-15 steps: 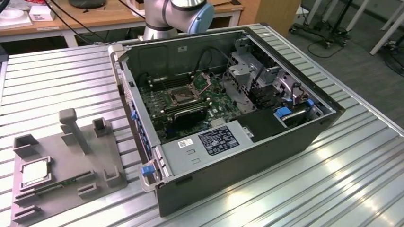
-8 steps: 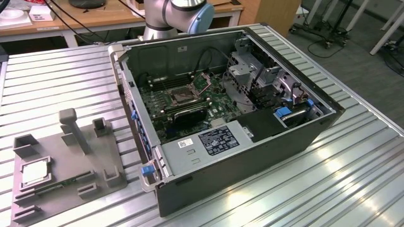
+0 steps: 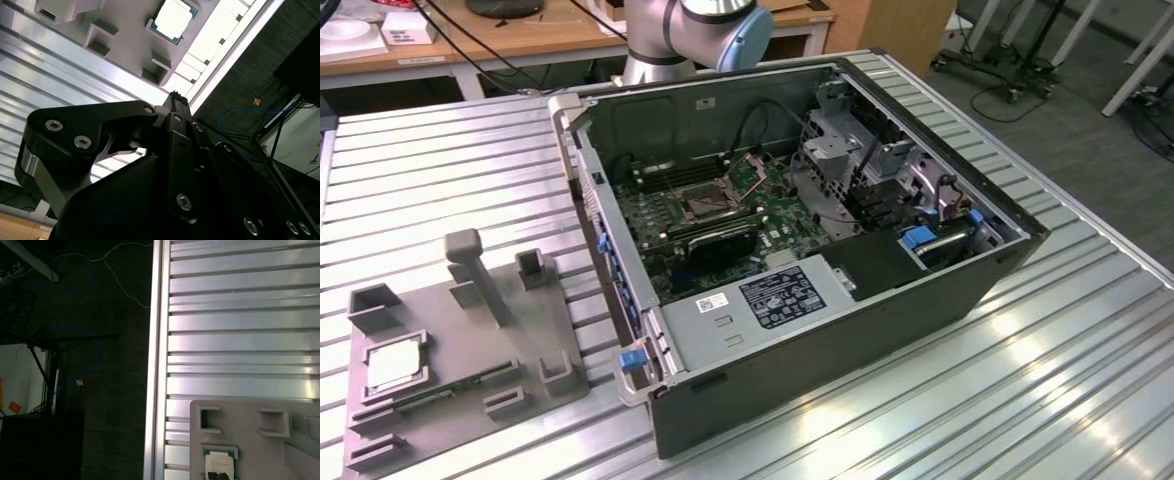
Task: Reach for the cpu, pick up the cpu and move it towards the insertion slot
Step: 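Pick up the cpu and move it towards the insertion slot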
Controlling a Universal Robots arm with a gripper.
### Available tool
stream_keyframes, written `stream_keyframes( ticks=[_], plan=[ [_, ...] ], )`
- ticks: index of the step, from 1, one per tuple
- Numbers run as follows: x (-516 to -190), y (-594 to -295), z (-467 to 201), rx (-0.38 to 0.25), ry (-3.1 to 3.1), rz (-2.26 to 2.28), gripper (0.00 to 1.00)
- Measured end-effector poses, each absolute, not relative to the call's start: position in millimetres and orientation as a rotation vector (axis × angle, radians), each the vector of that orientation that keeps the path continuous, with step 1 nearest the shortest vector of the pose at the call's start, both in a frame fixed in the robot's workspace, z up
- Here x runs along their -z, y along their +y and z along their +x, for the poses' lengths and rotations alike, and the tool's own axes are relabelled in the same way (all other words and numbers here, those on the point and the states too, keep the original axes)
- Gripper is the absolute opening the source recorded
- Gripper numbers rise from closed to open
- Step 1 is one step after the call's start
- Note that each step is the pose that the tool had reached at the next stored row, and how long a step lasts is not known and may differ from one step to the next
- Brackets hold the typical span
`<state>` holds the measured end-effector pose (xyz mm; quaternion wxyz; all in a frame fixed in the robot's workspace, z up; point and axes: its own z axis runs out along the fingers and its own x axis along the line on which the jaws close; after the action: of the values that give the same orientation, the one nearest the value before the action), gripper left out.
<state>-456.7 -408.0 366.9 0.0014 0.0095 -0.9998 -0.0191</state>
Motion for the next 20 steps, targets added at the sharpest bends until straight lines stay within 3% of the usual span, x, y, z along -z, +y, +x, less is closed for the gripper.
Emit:
stream_keyframes(
  ticks=[20],
  plan=[
    [-364.8,-411.0,-456.8,0.06,-3.139,0.03,0.11]
  ],
)
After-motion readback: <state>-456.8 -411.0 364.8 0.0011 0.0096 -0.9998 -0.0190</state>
